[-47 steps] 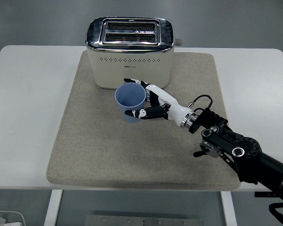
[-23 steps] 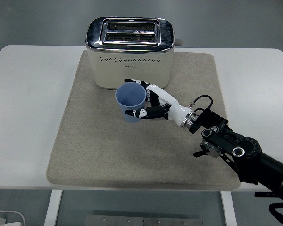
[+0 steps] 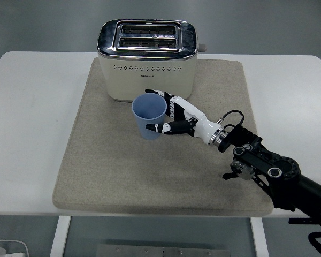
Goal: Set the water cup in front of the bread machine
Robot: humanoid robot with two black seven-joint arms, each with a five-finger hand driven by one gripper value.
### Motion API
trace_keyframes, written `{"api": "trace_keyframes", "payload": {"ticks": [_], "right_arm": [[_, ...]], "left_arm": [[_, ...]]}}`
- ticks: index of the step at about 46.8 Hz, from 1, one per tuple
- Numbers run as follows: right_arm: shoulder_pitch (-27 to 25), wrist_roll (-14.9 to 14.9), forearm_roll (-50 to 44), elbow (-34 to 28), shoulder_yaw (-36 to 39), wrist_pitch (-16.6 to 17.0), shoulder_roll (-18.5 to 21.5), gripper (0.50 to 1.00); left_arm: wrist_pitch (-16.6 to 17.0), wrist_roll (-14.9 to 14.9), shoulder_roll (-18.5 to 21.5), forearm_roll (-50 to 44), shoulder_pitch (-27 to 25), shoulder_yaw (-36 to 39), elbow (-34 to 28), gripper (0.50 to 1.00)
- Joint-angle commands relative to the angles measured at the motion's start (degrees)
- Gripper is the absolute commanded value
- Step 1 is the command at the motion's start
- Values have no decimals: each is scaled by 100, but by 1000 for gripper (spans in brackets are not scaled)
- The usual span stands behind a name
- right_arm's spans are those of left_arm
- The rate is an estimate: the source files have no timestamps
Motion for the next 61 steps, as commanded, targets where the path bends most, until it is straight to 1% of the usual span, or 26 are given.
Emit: {"api": "trace_keyframes", "payload": {"ticks": [1,16,28,40,49,56,61], "right_arm": [[-3,1,0,0,3,0,-38,926],[-29,10,0,0,3,27,-187,926],[-20,19,175,0,12,88,-459,926],[-20,36,377,0,12,238,-907,926],[-20,62,737,0,12,282,-1321,926],[-12,71,1089,0,21,457,-1646,926],[6,45,1300,0,21,501,-1804,926]], "left_arm": [[0,0,0,0,0,4,0,1000],[0,0,0,0,0,-4,0,1000],[0,0,0,0,0,-4,0,1000],[0,0,0,0,0,-4,-9,1000],[0,0,0,0,0,-4,-9,1000],[0,0,0,0,0,-4,-9,1000],[0,0,0,0,0,-4,-9,1000]]}}
